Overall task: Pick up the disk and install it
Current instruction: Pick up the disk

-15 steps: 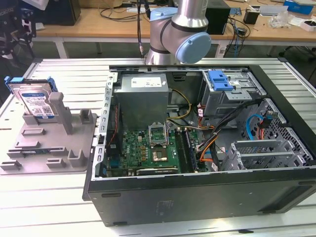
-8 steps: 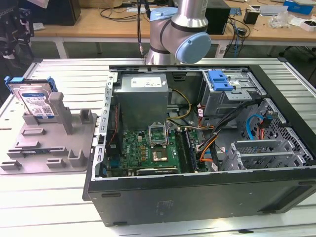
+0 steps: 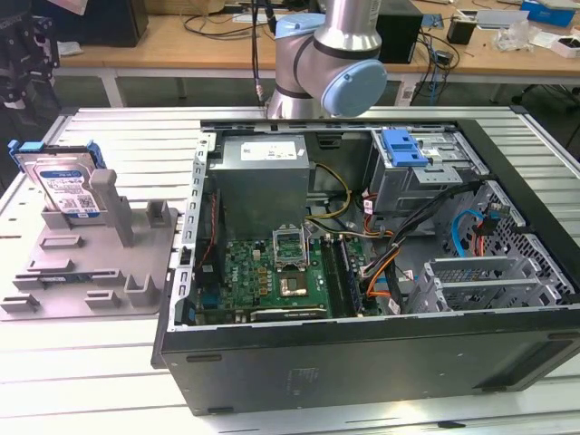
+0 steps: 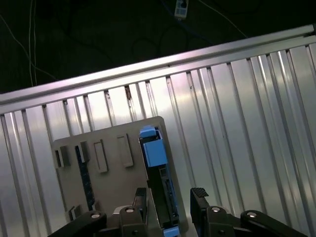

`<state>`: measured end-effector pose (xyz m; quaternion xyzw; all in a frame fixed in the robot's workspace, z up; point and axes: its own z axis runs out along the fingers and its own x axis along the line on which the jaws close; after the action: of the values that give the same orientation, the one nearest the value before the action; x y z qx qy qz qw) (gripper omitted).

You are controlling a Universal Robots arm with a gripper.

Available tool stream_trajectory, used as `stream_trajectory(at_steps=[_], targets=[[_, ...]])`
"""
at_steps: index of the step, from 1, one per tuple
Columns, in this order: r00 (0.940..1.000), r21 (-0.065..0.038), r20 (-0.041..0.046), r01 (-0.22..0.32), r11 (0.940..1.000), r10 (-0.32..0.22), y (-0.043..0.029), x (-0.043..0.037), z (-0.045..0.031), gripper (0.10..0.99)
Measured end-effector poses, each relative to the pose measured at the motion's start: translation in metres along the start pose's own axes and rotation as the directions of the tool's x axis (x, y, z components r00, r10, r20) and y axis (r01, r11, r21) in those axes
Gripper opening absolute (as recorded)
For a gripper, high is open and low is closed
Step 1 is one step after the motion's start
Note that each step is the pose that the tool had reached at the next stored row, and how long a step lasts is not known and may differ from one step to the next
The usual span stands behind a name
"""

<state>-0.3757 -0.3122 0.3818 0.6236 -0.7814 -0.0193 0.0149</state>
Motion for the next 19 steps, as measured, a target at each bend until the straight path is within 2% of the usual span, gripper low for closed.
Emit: stream_trajectory(at_steps=[4, 8, 10, 12, 13, 19], targets=[[0.9996, 0.0, -0.0015, 0.028, 0.9996, -0.028, 0.0014, 0.0003, 0.0005, 0.482], [0.9965, 0.0, -0.0041, 0.084, 0.9965, -0.084, 0.0014, 0.0002, 0.0014, 0.482], [0.9937, 0.0, -0.0054, 0.112, 0.9937, -0.112, 0.0014, 0.0002, 0.0019, 0.482], [0.9855, -0.001, -0.0082, 0.17, 0.9855, -0.17, 0.0015, 0.0002, 0.0034, 0.482], [0.9838, -0.001, -0.0087, 0.179, 0.9839, -0.179, 0.002, 0.0002, 0.0042, 0.482], [0.9797, -0.001, -0.0098, 0.2, 0.9797, -0.2, 0.0109, 0.0021, 0.0103, 0.482]])
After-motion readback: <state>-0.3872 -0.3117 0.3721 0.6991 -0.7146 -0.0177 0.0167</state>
